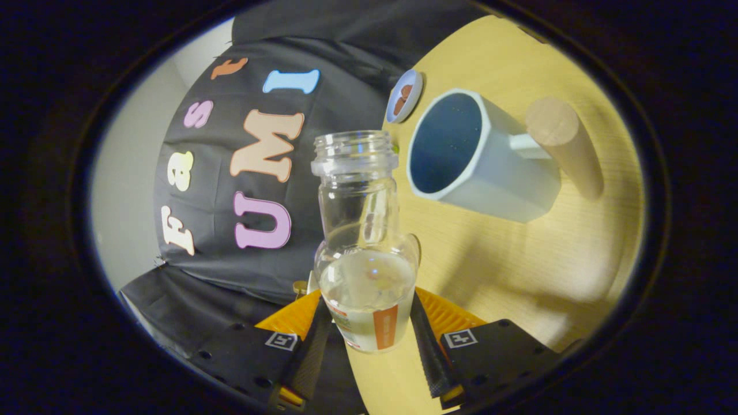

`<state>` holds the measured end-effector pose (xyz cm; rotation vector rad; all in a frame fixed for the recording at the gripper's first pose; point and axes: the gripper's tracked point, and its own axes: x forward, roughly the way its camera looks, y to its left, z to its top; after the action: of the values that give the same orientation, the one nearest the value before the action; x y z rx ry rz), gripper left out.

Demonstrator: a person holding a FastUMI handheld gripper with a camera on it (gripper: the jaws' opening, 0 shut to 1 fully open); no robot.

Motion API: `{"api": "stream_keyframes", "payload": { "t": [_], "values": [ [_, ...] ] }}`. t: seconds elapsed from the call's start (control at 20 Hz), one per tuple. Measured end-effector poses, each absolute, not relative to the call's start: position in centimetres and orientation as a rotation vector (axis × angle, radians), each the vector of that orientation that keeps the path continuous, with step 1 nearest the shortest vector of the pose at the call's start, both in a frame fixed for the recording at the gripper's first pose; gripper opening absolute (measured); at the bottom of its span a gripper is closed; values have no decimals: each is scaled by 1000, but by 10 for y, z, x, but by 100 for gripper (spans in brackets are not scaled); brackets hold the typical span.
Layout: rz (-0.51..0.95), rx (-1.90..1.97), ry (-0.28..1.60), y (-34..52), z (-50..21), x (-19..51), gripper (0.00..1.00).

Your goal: Take the bottle from table, then pour the juice into the cup, finally place the bottle on the coaster

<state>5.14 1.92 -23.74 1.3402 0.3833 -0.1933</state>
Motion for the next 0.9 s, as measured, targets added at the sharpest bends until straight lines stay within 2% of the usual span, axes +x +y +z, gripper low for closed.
{"api": "stream_keyframes", "payload": {
  "t": [0.9],
  "values": [
    [-214,1612,354,19,-225,61,76]
  ]
}}
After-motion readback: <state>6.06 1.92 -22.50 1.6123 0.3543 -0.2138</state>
